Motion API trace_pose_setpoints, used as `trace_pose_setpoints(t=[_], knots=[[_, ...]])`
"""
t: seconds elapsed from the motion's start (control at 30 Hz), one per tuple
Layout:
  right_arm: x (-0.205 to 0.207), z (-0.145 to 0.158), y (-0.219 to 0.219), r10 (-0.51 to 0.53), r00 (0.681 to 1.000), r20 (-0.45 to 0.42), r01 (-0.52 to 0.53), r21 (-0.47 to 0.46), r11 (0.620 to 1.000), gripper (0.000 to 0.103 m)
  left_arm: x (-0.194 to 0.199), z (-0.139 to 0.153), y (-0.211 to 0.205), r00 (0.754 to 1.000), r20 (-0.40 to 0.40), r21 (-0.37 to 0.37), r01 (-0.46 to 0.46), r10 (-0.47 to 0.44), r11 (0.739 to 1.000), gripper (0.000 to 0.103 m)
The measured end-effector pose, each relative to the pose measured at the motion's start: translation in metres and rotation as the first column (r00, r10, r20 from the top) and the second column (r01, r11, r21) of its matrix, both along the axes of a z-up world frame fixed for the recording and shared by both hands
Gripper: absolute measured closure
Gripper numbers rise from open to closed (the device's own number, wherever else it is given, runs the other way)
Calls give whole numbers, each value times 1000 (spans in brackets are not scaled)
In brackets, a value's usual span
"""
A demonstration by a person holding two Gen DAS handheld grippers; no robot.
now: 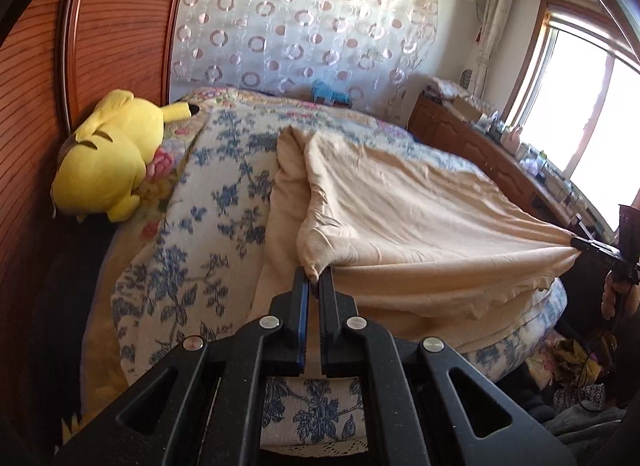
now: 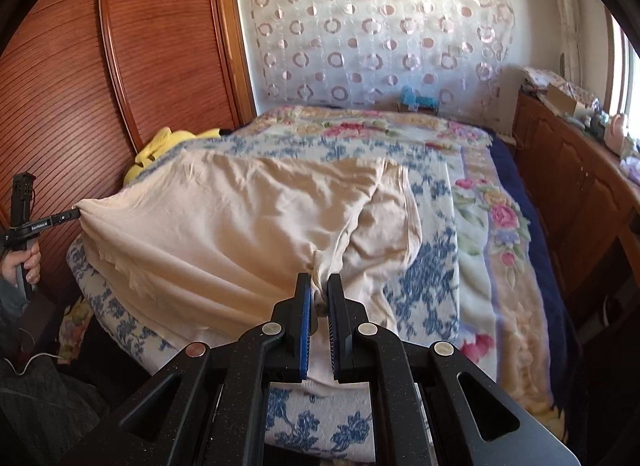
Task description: Fold small clothes
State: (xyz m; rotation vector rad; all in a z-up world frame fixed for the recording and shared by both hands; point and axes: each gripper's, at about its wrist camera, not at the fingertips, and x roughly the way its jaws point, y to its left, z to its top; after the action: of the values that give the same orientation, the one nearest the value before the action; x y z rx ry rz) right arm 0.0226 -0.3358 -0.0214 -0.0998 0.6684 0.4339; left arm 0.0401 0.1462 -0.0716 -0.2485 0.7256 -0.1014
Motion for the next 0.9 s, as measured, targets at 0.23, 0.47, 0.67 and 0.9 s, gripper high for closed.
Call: trace_pose_setpoints(t=[0.23,0.47,0.67,0.9], knots=[[22,-40,12,-34,994,-103,28,-56,998,95,8,-22,-13,997,-75,52,16,-12,999,98],[23,-39,11,-31,993,-117,27,-36,999,85,2,-18,-12,998,-64,46,27,-24,999,67],[8,-33,5,-47,996,-82,44,-36,998,70,5,-10,-17,999,-49,90,23,-19,996,32],[1,-22,12,-47,999,-18,47,-19,999,56,19,-11,-8,998,-57,54,-15,18,998,31]])
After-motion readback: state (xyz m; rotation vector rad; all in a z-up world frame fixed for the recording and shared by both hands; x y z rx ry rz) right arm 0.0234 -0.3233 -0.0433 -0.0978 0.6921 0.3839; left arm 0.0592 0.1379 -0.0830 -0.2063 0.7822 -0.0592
